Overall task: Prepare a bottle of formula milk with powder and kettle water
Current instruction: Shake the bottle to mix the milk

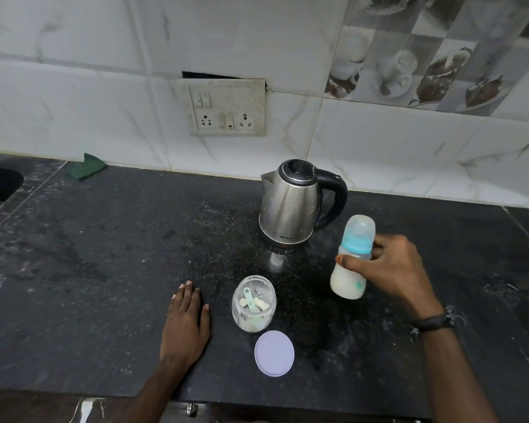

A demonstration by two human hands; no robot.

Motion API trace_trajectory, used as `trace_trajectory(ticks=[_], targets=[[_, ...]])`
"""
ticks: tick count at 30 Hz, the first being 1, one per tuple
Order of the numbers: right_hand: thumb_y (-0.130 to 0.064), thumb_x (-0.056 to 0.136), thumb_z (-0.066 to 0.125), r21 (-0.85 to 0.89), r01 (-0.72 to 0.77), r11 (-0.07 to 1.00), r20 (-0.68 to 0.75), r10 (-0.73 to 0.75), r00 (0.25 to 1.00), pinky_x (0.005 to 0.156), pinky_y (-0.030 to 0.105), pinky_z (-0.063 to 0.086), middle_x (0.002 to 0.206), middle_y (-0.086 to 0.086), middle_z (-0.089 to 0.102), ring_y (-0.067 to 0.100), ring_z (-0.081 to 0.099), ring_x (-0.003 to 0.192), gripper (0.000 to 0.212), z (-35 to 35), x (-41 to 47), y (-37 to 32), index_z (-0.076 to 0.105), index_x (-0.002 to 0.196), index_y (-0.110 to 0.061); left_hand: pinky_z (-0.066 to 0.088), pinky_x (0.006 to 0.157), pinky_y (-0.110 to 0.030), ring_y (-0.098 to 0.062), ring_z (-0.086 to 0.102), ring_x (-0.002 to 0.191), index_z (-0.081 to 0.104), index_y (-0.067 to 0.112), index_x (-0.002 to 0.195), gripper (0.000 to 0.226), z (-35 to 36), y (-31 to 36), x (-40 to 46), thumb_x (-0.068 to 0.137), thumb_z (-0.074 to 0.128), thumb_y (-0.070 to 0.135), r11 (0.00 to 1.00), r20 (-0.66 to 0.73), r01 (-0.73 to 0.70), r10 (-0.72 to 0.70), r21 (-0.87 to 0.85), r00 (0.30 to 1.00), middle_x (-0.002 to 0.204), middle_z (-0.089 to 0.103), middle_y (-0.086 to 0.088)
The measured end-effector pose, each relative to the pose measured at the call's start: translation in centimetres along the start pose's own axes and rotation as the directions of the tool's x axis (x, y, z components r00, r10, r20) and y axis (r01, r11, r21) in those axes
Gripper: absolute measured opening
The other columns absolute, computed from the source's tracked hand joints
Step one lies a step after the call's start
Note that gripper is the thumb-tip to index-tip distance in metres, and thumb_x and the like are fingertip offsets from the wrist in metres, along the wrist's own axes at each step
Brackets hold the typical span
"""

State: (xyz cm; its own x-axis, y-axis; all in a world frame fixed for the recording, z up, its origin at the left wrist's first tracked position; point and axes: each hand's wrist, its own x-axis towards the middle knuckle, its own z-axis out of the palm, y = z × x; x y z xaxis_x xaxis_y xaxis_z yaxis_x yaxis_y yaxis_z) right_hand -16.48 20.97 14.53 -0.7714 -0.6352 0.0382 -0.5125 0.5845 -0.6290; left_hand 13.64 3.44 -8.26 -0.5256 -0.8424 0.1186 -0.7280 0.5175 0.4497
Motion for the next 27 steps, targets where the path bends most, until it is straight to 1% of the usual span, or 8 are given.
trace_trajectory(ticks=[6,8,12,15,18,21,25,27], targets=[[-0.049,0.060,0.086,0.027,0.002,1.000,0.032,-0.003,0.999,0.075,0.041,0.060,0.081,-0.010,0.077,0.011,0.073,0.079,0.041,-0.4,0.2,0.2,0.076,0.092,-0.025,0.030,0.119,-0.048,-0.034,0.039,0.142,0.056,-0.002,0.134,0.062,-0.1,0.1,0.0,0.098,0.029,0.040,1.000,-0.003,-0.006,0.006,0.007,1.000,0.151,0.043,-0.022],[-0.056,0.060,0.083,-0.075,0.024,0.997,-0.036,-0.027,0.999,0.071,0.038,0.058,0.081,-0.008,0.075,0.015,0.071,0.078,0.045,-0.5,0.2,0.3,0.074,0.092,-0.025,0.030,0.118,-0.048,-0.035,0.039,0.142,0.057,-0.002,0.134,0.061,-0.1,0.1,0.1,0.098,0.030,0.040,1.000,-0.007,-0.013,0.014,0.016,1.000,0.150,0.044,-0.022],[-0.054,0.057,0.084,0.065,-0.001,0.998,0.061,-0.003,0.998,0.076,0.039,0.060,0.081,-0.012,0.077,0.007,0.073,0.079,0.044,-0.3,0.2,0.1,0.076,0.092,-0.027,0.030,0.119,-0.048,-0.035,0.040,0.141,0.057,-0.003,0.133,0.061,0.0,0.0,0.1,0.098,0.030,0.039,1.000,-0.003,-0.013,0.013,0.012,1.000,0.150,0.045,-0.023],[-0.054,0.060,0.083,-0.071,0.039,0.997,-0.022,-0.041,0.999,0.072,0.037,0.058,0.081,-0.009,0.075,0.014,0.071,0.079,0.044,-0.1,0.2,0.2,0.074,0.092,-0.026,0.029,0.119,-0.047,-0.035,0.040,0.141,0.056,-0.003,0.134,0.061,0.0,0.0,0.1,0.098,0.031,0.039,1.000,-0.009,-0.015,0.015,0.017,1.000,0.150,0.044,-0.023],[-0.051,0.060,0.084,-0.015,0.025,1.000,0.032,-0.024,0.999,0.074,0.040,0.059,0.082,-0.009,0.075,0.013,0.072,0.080,0.042,0.1,0.2,0.1,0.074,0.092,-0.025,0.029,0.119,-0.048,-0.035,0.040,0.141,0.056,-0.003,0.134,0.060,0.0,0.0,0.1,0.098,0.031,0.038,1.000,-0.005,-0.017,0.017,0.014,1.000,0.150,0.044,-0.023],[-0.051,0.062,0.084,-0.154,0.015,0.988,0.051,-0.007,0.999,0.072,0.039,0.057,0.084,-0.003,0.074,0.018,0.069,0.079,0.042,-0.1,0.3,0.4,0.073,0.093,-0.024,0.030,0.119,-0.049,-0.036,0.040,0.141,0.056,-0.003,0.134,0.060,0.0,0.0,0.1,0.098,0.031,0.038,1.000,-0.012,-0.020,0.020,0.012,1.000,0.150,0.045,-0.023],[-0.035,0.066,0.088,0.098,-0.015,0.995,0.079,0.008,0.997,0.075,0.040,0.061,0.081,-0.008,0.077,0.014,0.074,0.080,0.029,0.3,0.2,0.6,0.075,0.089,-0.025,0.031,0.118,-0.049,-0.036,0.041,0.140,0.057,-0.003,0.133,0.059,0.1,0.0,0.1,0.098,0.032,0.037,1.000,-0.015,-0.021,0.021,0.012,1.000,0.149,0.045,-0.023],[-0.045,0.064,0.086,0.007,-0.001,1.000,0.032,0.000,0.999,0.073,0.039,0.059,0.081,-0.008,0.075,0.013,0.072,0.077,0.034,0.6,0.3,0.9,0.074,0.089,-0.025,0.030,0.118,-0.049,-0.036,0.040,0.141,0.056,-0.003,0.134,0.059,0.1,0.0,0.1,0.098,0.032,0.037,1.000,-0.014,-0.019,0.019,0.019,1.000,0.150,0.044,-0.023]])
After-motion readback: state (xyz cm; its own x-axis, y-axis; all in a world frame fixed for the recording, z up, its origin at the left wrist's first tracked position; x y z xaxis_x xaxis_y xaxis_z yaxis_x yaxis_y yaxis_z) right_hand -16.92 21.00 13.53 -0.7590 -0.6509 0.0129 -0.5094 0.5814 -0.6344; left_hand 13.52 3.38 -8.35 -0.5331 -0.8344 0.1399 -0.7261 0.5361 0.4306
